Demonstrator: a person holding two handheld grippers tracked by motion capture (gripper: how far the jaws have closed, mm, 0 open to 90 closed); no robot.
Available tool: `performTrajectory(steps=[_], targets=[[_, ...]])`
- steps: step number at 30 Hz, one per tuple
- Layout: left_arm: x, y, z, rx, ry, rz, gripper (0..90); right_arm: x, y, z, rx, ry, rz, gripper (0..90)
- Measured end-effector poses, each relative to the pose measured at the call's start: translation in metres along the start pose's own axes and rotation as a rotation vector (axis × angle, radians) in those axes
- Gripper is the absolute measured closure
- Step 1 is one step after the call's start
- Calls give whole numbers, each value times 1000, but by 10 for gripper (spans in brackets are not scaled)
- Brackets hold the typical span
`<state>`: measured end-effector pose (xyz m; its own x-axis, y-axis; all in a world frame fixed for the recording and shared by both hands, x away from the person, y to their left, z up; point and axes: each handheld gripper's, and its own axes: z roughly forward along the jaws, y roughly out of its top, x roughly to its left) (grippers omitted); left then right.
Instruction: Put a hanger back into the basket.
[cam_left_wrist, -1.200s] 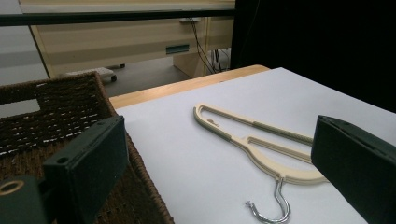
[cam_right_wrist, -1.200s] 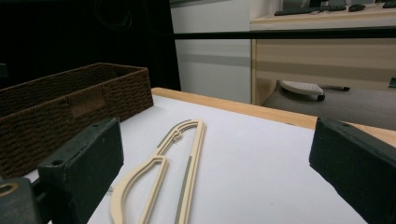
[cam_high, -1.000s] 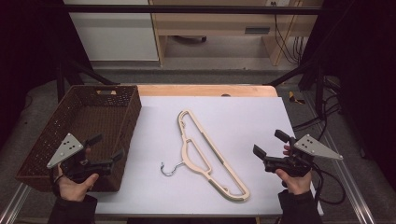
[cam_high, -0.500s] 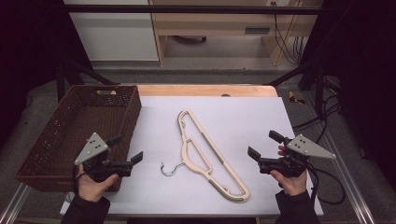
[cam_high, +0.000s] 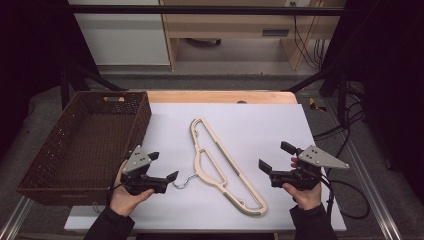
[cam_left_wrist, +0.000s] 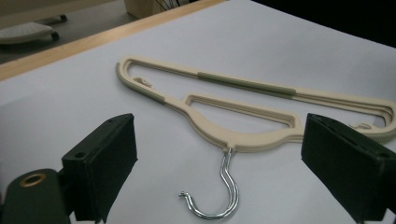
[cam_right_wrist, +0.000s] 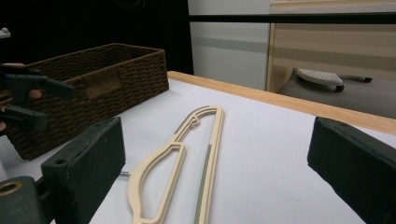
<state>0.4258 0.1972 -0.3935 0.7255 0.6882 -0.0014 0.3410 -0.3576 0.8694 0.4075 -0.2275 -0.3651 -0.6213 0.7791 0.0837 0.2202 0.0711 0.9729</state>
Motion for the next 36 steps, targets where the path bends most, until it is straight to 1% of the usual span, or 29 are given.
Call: performTrajectory(steps=[2, 6, 7, 8, 10, 11, 12, 15, 16, 17, 18, 20, 21, 22, 23, 25, 26, 28, 30, 33, 34, 36], targets=[[-3, 0, 8, 24, -10, 11, 125, 1, 0, 1, 1, 4, 8, 46], [-7, 0, 22, 60, -28, 25, 157, 3, -1, 4, 8, 9, 0, 46], [-7, 0, 22, 60, -28, 25, 169, 3, -1, 4, 8, 9, 0, 46], [-7, 1, 28, 74, -40, 27, 177, 4, -1, 4, 9, 11, 1, 46], [-8, 2, 33, 86, -48, 32, 191, 4, -1, 5, 14, 12, 1, 47], [-8, 2, 33, 86, -48, 32, 201, 5, -2, 5, 13, 15, 1, 47], [-8, 2, 40, 100, -56, 28, 209, 5, -2, 5, 16, 15, -4, 46], [-7, 0, 50, 130, -57, 36, 232, 6, -3, 6, 17, 17, -2, 47], [-8, -1, 53, 140, -56, 41, 246, 6, -3, 6, 19, 16, -2, 47], [-8, -1, 53, 140, -56, 41, 269, 6, -3, 6, 19, 16, -2, 47], [-7, -2, 58, 151, -60, 42, 289, 6, -3, 6, 19, 18, -2, 47], [-7, -5, 63, 155, -67, 33, 324, 6, -4, 6, 21, 19, 0, 47], [-6, -6, 65, 167, -73, 29, 345, 6, -4, 6, 23, 19, 3, 47], [-6, -6, 65, 167, -73, 29, 358, 6, -5, 7, 22, 19, 3, 47], [-6, -8, 71, 195, -73, 33, 371, 5, -5, 7, 23, 21, 3, 47], [-6, -10, 73, 202, -69, 39, 398, 5, -6, 8, 28, 23, 3, 47], [-5, -11, 76, 219, -72, 41, 415, 6, -6, 8, 29, 23, 2, 47], [-5, -14, 79, 224, -75, 32, 445, 6, -6, 9, 32, 24, 2, 47], [-3, -17, 81, 238, -69, 32, 472, 5, -7, 10, 32, 27, -1, 47], [-1, -20, 84, 248, -68, 25, 528, 6, -7, 10, 38, 28, 6, 48], [1, -23, 86, 261, -77, 18, 545, 6, -7, 11, 38, 27, 2, 48], [1, -24, 88, 270, -77, 17, 579, 7, -7, 11, 37, 29, 1, 48]])
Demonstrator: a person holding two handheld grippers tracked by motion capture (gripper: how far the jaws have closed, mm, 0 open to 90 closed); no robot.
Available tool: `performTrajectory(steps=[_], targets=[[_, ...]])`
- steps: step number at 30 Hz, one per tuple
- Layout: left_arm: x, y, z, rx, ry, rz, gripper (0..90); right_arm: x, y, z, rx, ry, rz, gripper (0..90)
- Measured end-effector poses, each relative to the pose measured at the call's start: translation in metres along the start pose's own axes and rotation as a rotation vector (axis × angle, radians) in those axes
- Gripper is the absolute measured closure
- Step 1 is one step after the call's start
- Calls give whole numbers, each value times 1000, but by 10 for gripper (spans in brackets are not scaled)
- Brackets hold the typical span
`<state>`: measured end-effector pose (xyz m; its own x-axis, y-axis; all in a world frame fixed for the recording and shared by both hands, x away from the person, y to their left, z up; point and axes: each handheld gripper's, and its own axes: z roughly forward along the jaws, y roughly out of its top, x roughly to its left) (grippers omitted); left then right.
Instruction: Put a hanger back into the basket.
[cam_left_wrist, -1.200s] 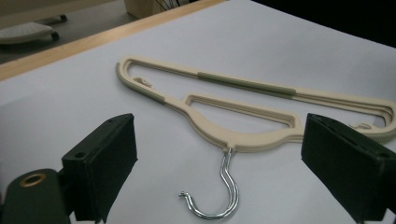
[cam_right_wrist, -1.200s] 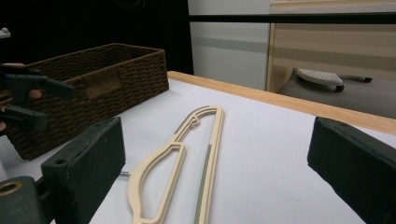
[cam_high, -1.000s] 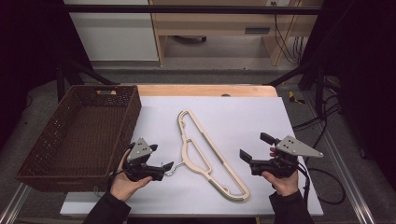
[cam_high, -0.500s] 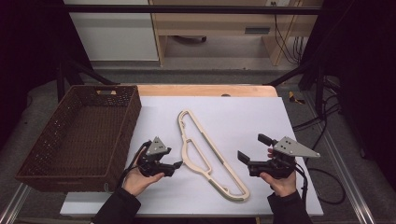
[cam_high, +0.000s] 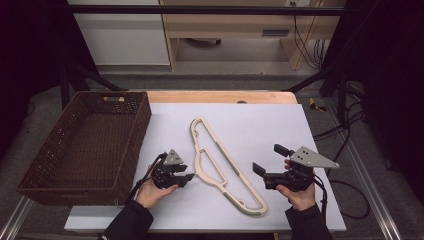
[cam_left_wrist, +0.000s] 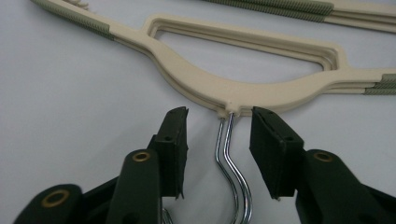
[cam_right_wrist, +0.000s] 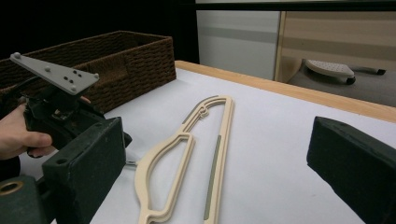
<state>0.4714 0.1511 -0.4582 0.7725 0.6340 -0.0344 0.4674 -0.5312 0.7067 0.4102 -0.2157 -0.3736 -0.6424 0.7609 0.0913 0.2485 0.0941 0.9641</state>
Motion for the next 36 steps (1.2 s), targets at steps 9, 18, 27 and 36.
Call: performTrajectory(steps=[9, 18, 27, 36], targets=[[-2, -2, 11, 31, -29, 4, 689, -1, -1, 0, 1, -2, -1, 49], [-1, -3, 17, 38, -38, -7, 770, 1, -1, 2, 8, 4, -3, 50], [0, -2, 16, 47, -44, 1, 817, 0, -2, 3, 8, 7, -9, 50], [2, -1, 13, 50, -55, 25, 860, 1, -3, 5, 18, 10, -11, 50]])
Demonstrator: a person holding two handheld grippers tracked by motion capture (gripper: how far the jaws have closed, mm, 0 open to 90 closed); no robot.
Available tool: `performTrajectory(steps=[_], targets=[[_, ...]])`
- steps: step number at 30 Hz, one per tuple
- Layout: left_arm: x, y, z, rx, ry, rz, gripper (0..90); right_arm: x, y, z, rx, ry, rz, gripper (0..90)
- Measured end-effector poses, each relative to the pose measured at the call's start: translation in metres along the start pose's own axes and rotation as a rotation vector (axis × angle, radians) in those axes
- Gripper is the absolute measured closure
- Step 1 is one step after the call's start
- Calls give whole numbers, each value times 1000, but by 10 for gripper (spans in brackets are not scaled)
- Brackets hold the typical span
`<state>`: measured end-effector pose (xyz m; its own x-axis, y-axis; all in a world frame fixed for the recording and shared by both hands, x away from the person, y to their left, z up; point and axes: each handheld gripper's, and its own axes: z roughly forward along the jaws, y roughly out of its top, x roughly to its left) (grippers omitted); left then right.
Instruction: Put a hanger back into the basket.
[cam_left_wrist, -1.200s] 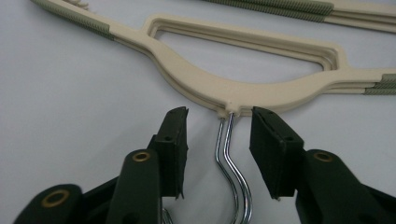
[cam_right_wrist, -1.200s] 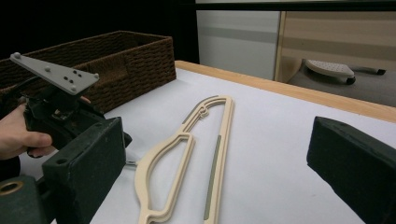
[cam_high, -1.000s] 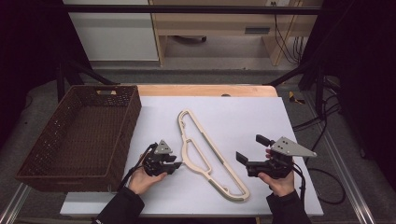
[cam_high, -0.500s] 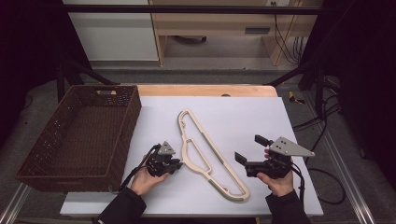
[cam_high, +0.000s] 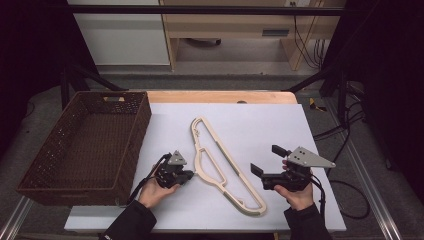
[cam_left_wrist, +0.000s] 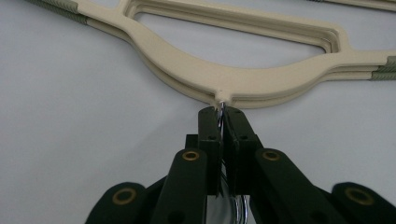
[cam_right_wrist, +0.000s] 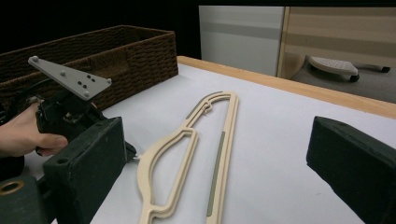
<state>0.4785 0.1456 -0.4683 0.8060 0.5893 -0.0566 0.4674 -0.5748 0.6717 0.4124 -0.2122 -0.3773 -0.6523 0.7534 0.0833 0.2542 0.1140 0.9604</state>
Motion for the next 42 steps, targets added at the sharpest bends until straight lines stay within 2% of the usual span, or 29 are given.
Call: performTrajectory(steps=[8, 17, 22, 32, 37, 41, 42], targets=[[-1, 2, -5, -21, 1, -3, 867, 0, 0, 0, 1, -1, -3, 51], [-9, 7, -11, -17, 23, 53, 882, 3, -2, 5, 10, 10, 0, 59], [-14, 10, -14, 9, 29, 75, 886, 9, -4, 14, 28, 33, 5, 78], [-17, 15, -20, 12, 9, 28, 888, 28, -12, 42, 98, 97, -13, 91], [-19, 17, -24, 22, 12, 11, 888, 35, -12, 52, 105, 115, -13, 91], [-21, 20, -27, 27, 16, -5, 888, 43, -14, 66, 132, 124, -20, 104], [-22, 21, -28, 28, 17, -16, 888, 48, -16, 73, 154, 131, -27, 110]])
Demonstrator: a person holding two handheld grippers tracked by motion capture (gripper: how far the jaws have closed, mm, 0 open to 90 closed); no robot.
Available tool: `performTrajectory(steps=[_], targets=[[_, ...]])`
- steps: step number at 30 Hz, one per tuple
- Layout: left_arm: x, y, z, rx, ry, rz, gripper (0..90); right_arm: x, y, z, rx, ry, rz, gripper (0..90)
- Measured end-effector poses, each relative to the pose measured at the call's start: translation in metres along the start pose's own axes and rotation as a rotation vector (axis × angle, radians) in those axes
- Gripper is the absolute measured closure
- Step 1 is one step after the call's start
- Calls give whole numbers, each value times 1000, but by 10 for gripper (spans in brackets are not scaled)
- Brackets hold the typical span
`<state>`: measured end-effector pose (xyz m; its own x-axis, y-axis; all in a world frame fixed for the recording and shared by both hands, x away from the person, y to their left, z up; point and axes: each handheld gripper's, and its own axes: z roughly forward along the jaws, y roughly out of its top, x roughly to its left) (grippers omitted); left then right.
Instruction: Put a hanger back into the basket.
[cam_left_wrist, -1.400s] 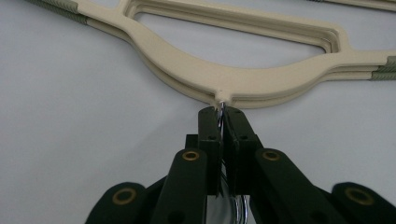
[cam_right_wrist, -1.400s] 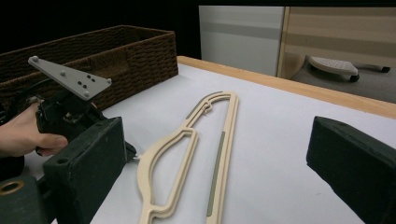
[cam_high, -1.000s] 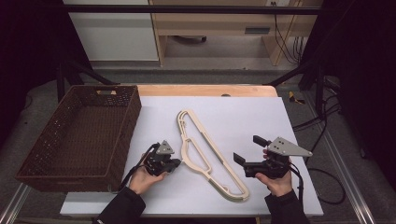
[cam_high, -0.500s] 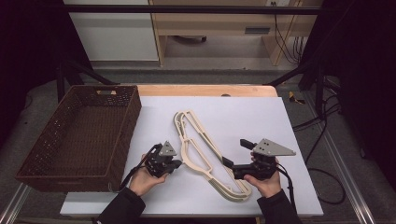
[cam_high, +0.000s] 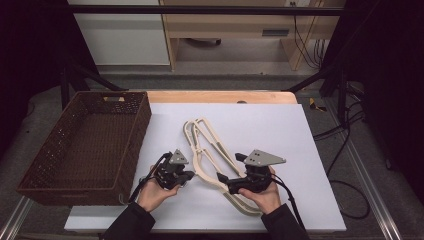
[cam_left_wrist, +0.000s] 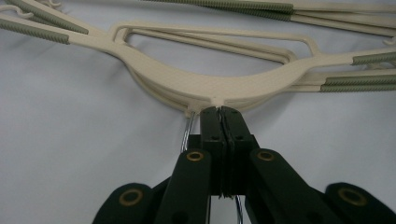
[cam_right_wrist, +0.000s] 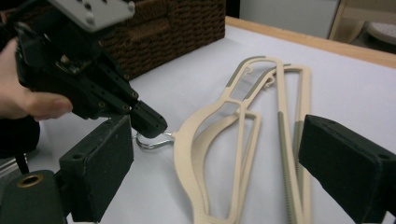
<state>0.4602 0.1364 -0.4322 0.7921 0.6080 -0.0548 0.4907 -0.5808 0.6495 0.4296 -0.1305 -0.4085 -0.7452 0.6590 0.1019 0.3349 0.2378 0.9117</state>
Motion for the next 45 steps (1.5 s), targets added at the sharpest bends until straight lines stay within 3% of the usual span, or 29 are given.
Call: performTrajectory(steps=[9, 13, 16, 24, 35, 45], targets=[[-1, 2, -3, 10, 4, -10, 887, 10, -5, 25, 66, -2, -25, 175], [-2, 3, -6, 13, 3, -17, 887, 16, -10, 38, 125, -21, -73, 242], [-4, 4, -6, 14, 6, -19, 887, 22, -18, 51, 199, -35, -112, 331], [-5, 5, -8, 19, 3, -24, 887, 30, -27, 68, 286, -42, -182, 461], [-7, 5, -9, 22, 4, -41, 886, 33, -30, 74, 336, -40, -233, 698], [-4, 5, -9, 34, -13, -59, 882, 37, -30, 74, 353, -22, -310, 739]])
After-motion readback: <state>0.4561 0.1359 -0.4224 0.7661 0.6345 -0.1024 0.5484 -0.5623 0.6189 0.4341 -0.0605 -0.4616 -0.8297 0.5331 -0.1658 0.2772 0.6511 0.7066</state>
